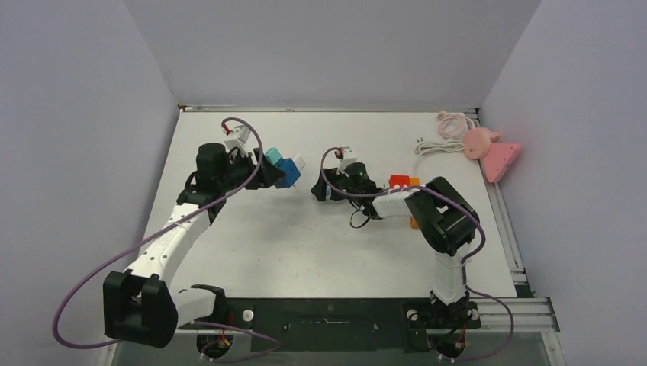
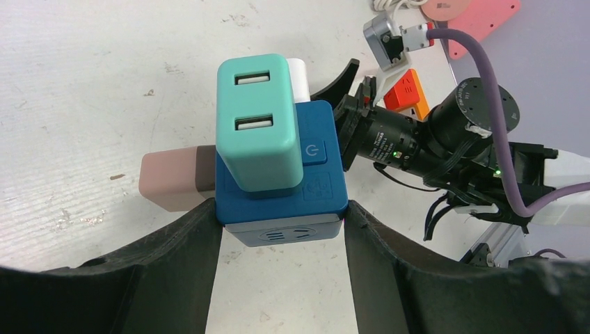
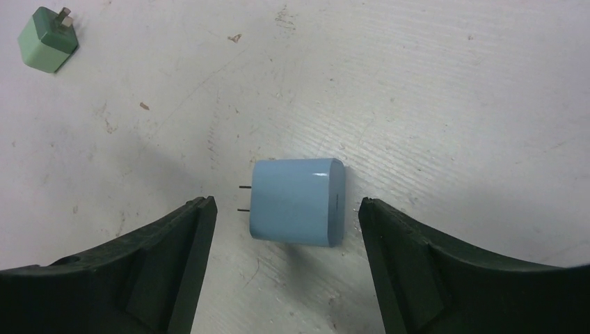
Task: Pull the plug off the socket
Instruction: Place the plug at the center of the board.
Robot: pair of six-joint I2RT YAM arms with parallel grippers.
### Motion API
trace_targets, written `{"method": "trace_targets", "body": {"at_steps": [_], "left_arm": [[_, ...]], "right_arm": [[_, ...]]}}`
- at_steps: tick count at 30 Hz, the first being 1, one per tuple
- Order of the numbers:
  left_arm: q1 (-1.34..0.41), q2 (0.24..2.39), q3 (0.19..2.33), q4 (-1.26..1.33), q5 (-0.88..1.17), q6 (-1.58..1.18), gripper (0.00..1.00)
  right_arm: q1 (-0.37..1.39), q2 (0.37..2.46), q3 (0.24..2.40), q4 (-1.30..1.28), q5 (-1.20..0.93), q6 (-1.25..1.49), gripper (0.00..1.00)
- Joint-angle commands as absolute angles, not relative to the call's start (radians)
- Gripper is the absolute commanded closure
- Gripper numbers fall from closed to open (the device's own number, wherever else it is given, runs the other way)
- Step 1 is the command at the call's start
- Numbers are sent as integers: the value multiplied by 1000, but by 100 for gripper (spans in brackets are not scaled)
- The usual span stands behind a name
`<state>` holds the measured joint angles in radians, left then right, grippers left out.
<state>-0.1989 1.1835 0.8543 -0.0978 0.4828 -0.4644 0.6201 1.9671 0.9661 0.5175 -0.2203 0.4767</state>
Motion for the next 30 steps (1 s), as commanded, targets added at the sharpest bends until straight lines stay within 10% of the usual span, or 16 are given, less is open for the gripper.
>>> {"method": "trace_targets", "body": {"at_steps": [1,15,30], "left_arm": [[-199,1196,887,-20,544,-414,96],[-208,1192,881,103,867,-350,96],[-202,1263,822,438,1092,-590,96]], "right_arm": [[595,1837,914,566,-187,456,20],[467,1326,798,439,-351,368,6],[354,1433,790,706,-943,636,4]]}}
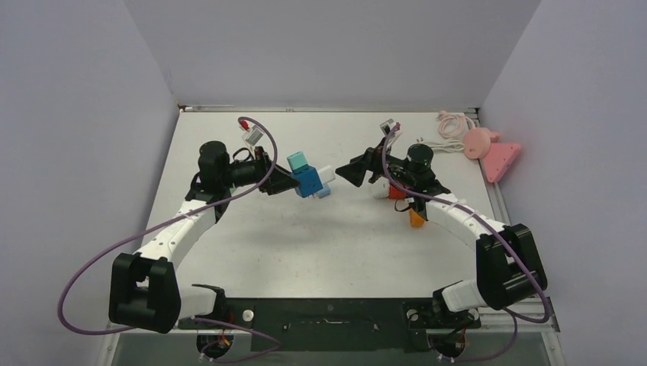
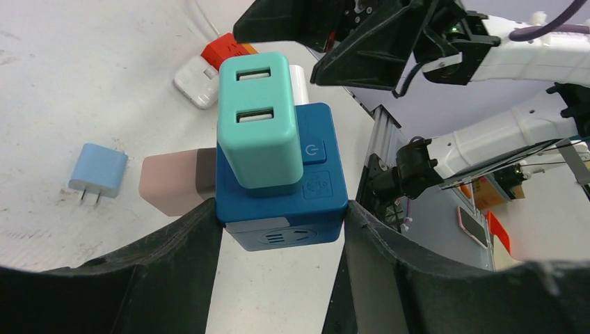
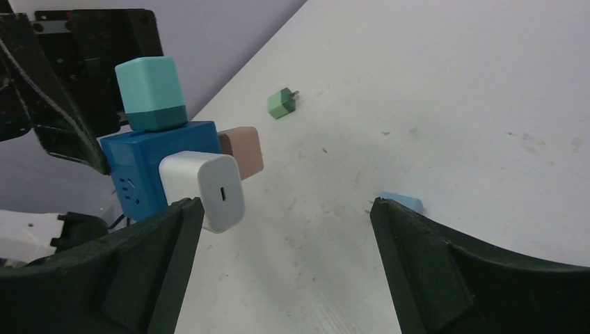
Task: Pull the plug off the socket
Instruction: Place the plug at the center of the board.
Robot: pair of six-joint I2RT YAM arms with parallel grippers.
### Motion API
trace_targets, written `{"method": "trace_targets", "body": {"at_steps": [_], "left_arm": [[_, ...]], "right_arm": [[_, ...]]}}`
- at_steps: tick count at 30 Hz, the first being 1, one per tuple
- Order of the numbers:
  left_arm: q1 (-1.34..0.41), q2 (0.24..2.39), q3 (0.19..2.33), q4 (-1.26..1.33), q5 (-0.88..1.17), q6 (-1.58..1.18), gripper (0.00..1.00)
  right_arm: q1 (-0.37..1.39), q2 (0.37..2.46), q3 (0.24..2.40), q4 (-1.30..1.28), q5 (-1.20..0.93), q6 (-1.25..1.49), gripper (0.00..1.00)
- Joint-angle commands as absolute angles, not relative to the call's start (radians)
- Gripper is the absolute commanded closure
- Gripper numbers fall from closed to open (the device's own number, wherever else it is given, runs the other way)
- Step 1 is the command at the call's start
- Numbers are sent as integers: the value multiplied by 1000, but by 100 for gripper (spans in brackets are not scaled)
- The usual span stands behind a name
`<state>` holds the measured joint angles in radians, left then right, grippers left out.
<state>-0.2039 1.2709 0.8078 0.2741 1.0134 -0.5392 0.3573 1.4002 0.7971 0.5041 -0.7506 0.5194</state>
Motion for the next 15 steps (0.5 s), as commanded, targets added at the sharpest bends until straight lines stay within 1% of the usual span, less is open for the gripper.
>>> {"method": "trace_targets", "body": {"at_steps": [1,5,8,12,15], "left_arm": [[-202,1263,823,438,1092,-589,97],[-206,1263,822,443,1103,-591,97],[-208,1266,821,444,1106,-592,97],[-217,1273,818,466,1120,-607,97],[-223,1272,808,506,1128,-630,97]], "right_arm": [[354,1443,789,740,-961,663,6],[362,1470,792,791,-991,706,10],[381,1485,807,795,-1013,712,16],[422,1502,840,778,-1053,706,26],[446,1517,850,786,-1071,719,38]]}}
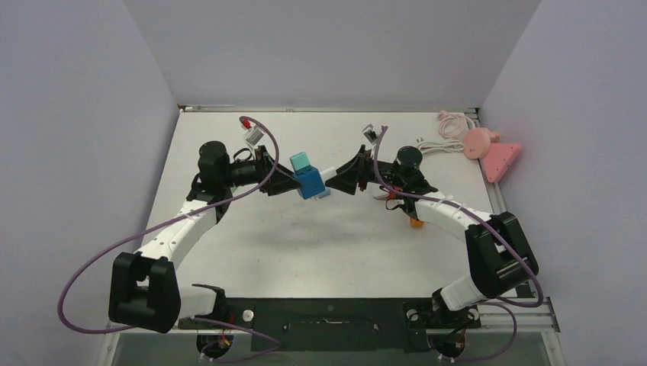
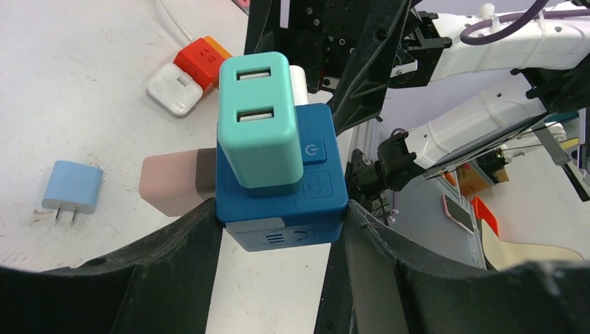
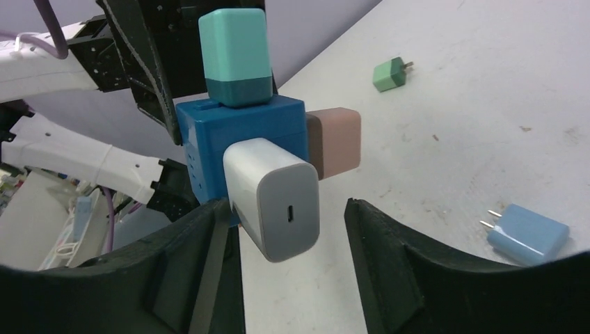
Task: Pull the plug off the socket
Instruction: Place the plug at the center of the board, then remove the plug from the socket.
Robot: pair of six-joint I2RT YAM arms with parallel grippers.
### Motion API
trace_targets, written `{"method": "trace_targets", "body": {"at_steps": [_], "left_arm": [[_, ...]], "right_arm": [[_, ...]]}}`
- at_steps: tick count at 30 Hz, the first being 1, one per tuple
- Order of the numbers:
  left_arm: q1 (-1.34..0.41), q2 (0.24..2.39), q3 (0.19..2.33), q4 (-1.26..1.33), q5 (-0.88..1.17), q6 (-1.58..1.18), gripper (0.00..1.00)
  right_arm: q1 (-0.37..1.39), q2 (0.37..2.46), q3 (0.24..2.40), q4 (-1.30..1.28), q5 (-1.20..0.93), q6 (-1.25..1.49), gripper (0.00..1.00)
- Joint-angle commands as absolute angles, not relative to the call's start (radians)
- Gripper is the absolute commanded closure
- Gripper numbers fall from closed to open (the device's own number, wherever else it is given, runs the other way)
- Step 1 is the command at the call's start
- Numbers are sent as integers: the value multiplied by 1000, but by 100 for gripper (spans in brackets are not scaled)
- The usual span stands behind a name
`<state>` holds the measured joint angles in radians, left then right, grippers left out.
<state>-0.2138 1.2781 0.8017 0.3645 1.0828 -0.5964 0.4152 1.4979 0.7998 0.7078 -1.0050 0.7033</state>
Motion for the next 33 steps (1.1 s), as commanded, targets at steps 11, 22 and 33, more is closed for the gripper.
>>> {"method": "trace_targets", "body": {"at_steps": [11,22,33], "left_arm": [[-244,1265,793,570,1147,-667,100],[-279,1278,792,526,1110,-640,100],[-322,1303,795,479,1086,-610,100]], "right_arm": [[451,1573,816,1114,-1123,973,53],[434,1550,777,998,-1091,888,37],[419,1544,781,953,-1062,848,18]]}}
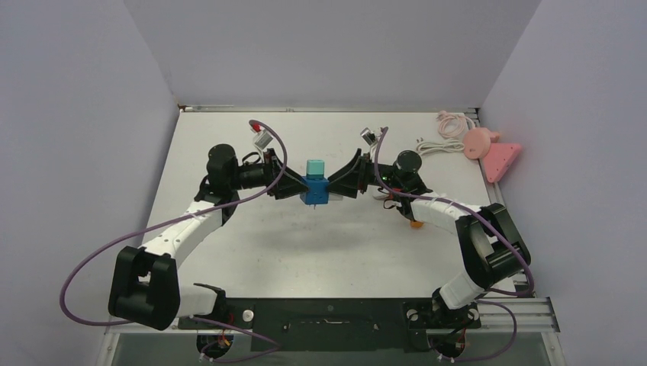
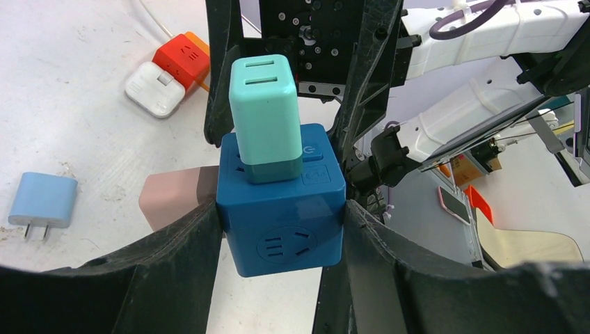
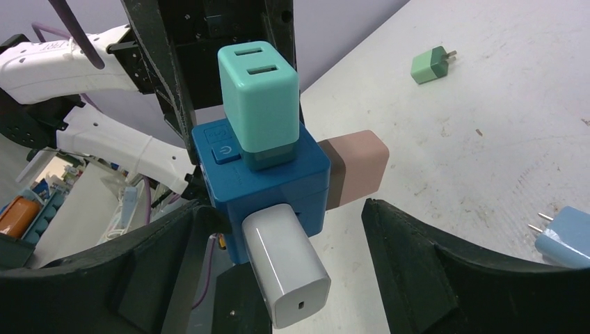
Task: Pull the plug off the socket
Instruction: Remove the plug from the socket.
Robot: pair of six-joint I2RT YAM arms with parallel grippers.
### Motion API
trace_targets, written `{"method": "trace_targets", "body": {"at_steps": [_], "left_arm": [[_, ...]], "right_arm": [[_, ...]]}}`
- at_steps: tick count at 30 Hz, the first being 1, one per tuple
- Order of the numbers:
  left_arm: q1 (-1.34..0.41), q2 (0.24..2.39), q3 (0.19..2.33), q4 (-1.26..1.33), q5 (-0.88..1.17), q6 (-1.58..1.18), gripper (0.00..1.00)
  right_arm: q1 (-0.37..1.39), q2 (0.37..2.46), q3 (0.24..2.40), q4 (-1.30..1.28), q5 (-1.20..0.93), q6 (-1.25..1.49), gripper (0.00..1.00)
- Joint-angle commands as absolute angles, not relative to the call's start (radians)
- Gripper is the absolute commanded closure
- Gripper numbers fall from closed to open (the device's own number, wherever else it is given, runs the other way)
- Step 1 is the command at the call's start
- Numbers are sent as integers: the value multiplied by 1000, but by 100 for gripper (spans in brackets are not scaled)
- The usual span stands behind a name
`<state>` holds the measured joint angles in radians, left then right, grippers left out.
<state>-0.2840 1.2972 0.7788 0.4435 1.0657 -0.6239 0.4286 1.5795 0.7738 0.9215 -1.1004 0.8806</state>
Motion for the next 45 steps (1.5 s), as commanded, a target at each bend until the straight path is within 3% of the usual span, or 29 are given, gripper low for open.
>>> {"method": "trace_targets", "body": {"at_steps": [1,11,19,26,39,45], "left_arm": [[-329,1307,798,472,1086,-603,100],[-372,1328,805,434,1074,-577,100],[-387,1343,805,433,1064,-580,100],[-390,1348,809,424,1065,-574,100],[-390,1348,810,425,1064,-569,100],[-390,1357,816,411,1059,-566,100]], "right_arm": [[417,1544,782,958,-1063,850,17],[410,1549,792,1019,-1078,887,12],[410,1561,786,1048,-1085,909,15],[410,1571,785,1086,-1101,937,45],[443,1596,793,1067,-1154,919,51],[445,1564,795,991,-1123,852,82]]}}
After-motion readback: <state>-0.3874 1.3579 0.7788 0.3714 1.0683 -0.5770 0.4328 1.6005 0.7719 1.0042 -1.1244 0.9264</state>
